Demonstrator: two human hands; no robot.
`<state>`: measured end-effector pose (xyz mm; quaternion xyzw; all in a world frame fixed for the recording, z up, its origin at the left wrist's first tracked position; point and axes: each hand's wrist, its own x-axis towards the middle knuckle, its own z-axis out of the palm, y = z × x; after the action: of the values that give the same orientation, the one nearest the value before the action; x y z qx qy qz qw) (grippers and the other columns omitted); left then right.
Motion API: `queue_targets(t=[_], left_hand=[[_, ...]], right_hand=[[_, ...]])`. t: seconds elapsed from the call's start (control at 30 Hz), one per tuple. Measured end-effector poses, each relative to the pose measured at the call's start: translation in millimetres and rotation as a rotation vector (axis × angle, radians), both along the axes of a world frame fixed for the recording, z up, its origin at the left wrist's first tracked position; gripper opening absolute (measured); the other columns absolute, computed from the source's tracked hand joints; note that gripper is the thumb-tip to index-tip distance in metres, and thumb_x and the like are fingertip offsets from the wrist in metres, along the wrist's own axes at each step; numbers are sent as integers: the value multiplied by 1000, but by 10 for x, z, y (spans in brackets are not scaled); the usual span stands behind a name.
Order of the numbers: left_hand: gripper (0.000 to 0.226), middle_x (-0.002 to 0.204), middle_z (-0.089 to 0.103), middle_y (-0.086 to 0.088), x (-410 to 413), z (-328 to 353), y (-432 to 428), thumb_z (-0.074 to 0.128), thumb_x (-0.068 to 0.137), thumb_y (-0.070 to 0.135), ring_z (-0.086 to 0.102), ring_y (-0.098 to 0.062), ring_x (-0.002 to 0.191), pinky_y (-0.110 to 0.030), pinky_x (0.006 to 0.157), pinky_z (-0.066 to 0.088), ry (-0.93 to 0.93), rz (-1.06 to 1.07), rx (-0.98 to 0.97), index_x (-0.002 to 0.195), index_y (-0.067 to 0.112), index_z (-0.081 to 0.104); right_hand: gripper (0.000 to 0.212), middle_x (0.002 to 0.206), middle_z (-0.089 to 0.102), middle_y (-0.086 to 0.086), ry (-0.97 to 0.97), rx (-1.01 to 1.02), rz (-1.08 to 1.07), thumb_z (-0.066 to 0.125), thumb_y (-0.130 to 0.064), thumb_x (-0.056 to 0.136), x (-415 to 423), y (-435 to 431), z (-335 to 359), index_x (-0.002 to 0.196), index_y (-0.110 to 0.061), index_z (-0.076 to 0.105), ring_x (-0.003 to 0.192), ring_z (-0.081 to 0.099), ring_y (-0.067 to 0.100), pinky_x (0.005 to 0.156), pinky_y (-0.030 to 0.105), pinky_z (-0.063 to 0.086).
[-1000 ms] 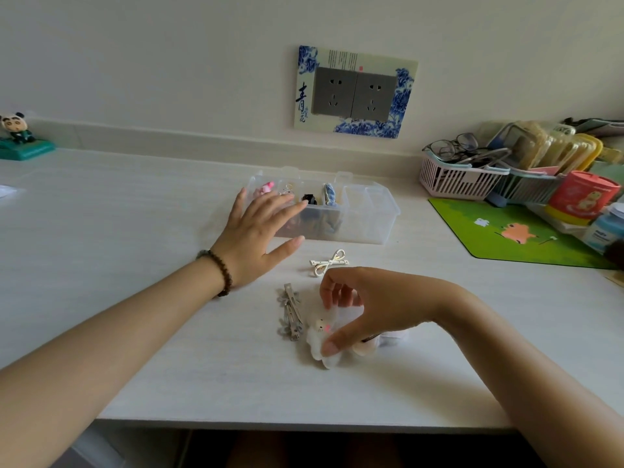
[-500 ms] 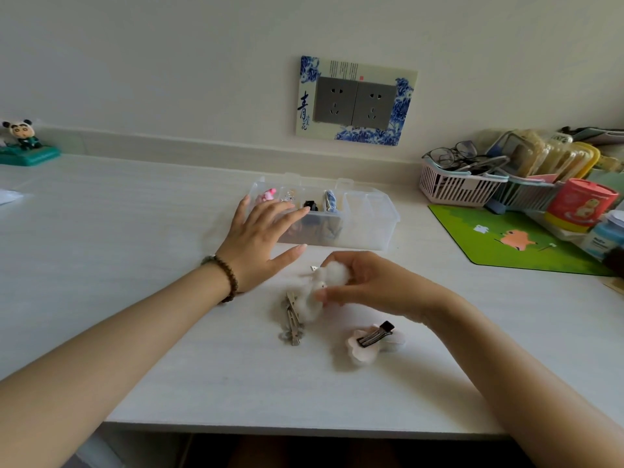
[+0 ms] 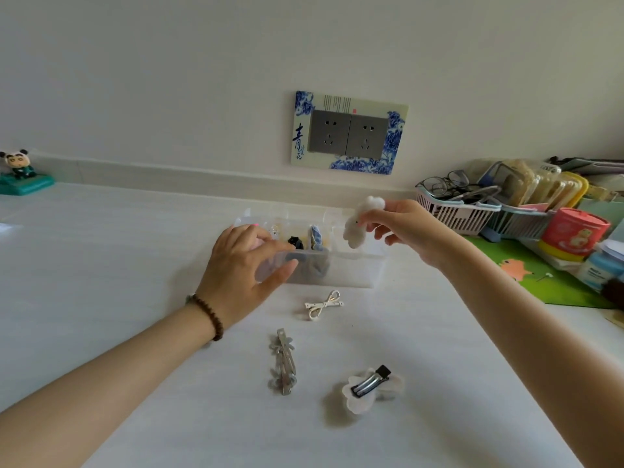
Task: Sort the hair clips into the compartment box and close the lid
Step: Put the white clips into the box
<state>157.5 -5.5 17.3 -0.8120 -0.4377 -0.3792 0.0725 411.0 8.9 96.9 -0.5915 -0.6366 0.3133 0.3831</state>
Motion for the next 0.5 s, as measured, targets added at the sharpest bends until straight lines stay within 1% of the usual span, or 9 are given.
queue_targets(t=[0.07,0.1,0.17,0.2,0.27,0.33,0.4,0.47,0.5], left_hand=[[50,105,59,-3,51,39,33,32,88,55,51,-22,105,-35,99,33,10,-26,31,107,21,64],[53,111,58,-3,90,63,62,28,90,55,50,-20,110,-31,101,30,32,-53,13,113,21,61],[58,129,53,1,172,84,128,21,90,57,41,-17,126,-30,109,19,104,-103,-57,127,24,51],[58,136,48,4,213,74,157,19,90,57,35,-15,133,-31,113,12,143,-108,-85,131,26,46],[57,142,43,7,274,24,191,18,90,54,28,-14,137,-33,115,4,218,-85,-84,134,28,43],[53,140,47,5,286,-27,188,21,92,49,33,-16,135,-36,115,6,264,-61,-52,134,26,45],[50,138,49,5,269,-48,181,23,93,45,36,-17,134,-37,115,11,261,-64,-39,134,25,45],[50,138,49,4,244,-61,182,24,94,44,38,-18,132,-38,114,15,228,-79,-40,133,25,46],[50,138,50,4,243,-65,179,24,93,44,39,-18,131,-37,113,16,215,-83,-37,132,24,47]], right_hand=[[9,70,63,-2,-82,-9,-26,63,-24,82,-27,100,15,80,-16,67,62,51,11,54,20,39],[12,67,61,-2,-133,-11,-36,63,-25,81,-42,157,14,77,-14,67,59,48,11,52,20,37],[21,63,55,1,-279,-37,-50,65,-28,79,-85,268,4,70,-9,64,55,42,13,50,24,32],[25,66,54,3,-379,-65,-43,66,-31,78,-109,310,0,69,-8,65,57,41,15,52,26,32],[31,82,57,5,-580,-121,-2,64,-39,81,-155,362,-26,84,-8,71,70,49,18,63,28,37],[36,91,57,2,-692,-74,-11,61,-41,84,-168,358,-60,100,-9,67,82,52,19,71,29,41],[31,88,56,-1,-703,109,-48,61,-40,84,-162,252,-61,99,-13,61,80,52,16,70,28,44],[20,82,59,-6,-569,273,16,63,-38,84,-136,53,-65,92,-19,60,74,54,10,66,22,45],[16,79,61,-8,-469,282,113,64,-37,83,-96,-71,-75,87,-22,62,71,55,6,64,19,45]])
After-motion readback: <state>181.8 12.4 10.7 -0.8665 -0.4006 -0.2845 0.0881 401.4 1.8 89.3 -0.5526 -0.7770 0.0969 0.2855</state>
